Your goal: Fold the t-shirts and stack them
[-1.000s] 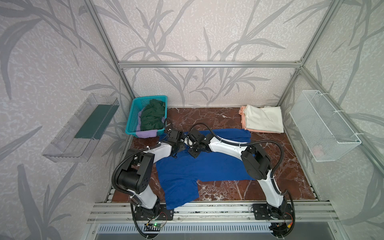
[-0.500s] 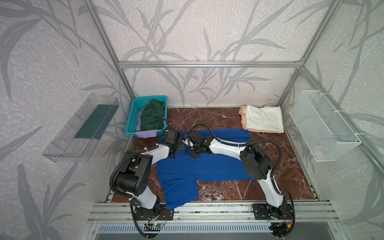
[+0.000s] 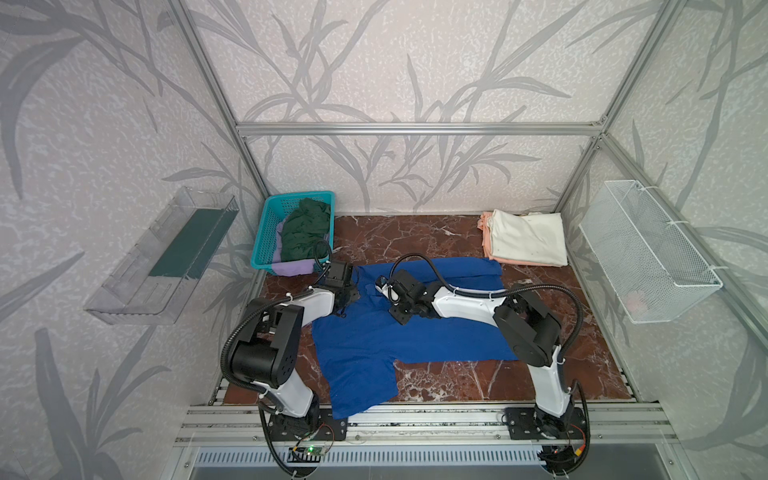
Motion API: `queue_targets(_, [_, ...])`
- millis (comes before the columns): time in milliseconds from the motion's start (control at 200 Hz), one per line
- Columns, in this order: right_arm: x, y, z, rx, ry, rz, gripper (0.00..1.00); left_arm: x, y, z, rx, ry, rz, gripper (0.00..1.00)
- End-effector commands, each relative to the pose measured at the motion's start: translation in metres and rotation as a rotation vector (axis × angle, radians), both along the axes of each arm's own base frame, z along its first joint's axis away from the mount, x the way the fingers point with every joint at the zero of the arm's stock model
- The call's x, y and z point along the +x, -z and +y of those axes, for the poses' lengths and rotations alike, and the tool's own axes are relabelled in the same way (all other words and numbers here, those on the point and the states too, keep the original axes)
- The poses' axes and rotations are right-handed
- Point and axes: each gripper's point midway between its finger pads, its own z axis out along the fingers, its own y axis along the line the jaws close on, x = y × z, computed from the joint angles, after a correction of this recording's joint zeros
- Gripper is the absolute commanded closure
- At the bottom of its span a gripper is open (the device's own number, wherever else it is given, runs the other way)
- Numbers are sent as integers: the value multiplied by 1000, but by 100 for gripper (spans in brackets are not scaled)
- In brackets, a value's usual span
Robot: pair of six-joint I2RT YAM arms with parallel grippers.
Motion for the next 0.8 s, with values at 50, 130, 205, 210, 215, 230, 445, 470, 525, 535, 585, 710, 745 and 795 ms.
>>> queue_targets(50, [14, -20, -16, -40, 47, -112, 100, 1, 7, 6, 11, -23, 30, 72])
queue_targets(130, [16, -17, -24, -68, 61, -133, 100, 2, 7, 8, 17, -27, 37, 74])
queue_targets(205, [16, -15, -29, -80, 68, -138, 100, 1, 8, 11, 25, -35, 40, 81])
queue_targets(210, [16, -15, -29, -80, 68, -138, 100, 1, 8, 12, 26, -36, 41, 81])
queue_targets(215, [16, -15, -29, -81, 68, -138, 100, 1, 8, 12, 26, -37, 40, 81])
queue_targets(230, [16, -14, -30, -81, 68, -136, 100, 1, 8, 13, 28, -39, 42, 81])
queue_targets(445, [14, -4, -41, -84, 87, -91, 100, -5, 14, 21, 40, -60, 66, 78])
queue_targets(470, [13, -4, -41, -80, 87, -85, 100, -6, 14, 21, 38, -59, 67, 74])
queue_targets(525, [11, -5, -42, -73, 82, -79, 92, -5, 14, 19, 28, -47, 67, 66])
queue_targets(535, [11, -5, -42, -72, 82, -78, 89, -5, 14, 18, 25, -46, 66, 65])
queue_targets(585, [8, -9, -42, -61, 76, -73, 70, -4, 12, 15, 10, -35, 62, 64])
queue_targets(710, [-4, -25, -42, -46, 47, -38, 55, -3, 2, 8, -23, -7, 39, 52])
queue_targets(745, [-5, -31, -44, -30, 79, -21, 51, -3, -2, 6, -29, -1, 28, 50])
queue_targets(795, [-10, -39, -42, -1, 66, -10, 45, -4, -8, 6, -32, 4, 11, 47])
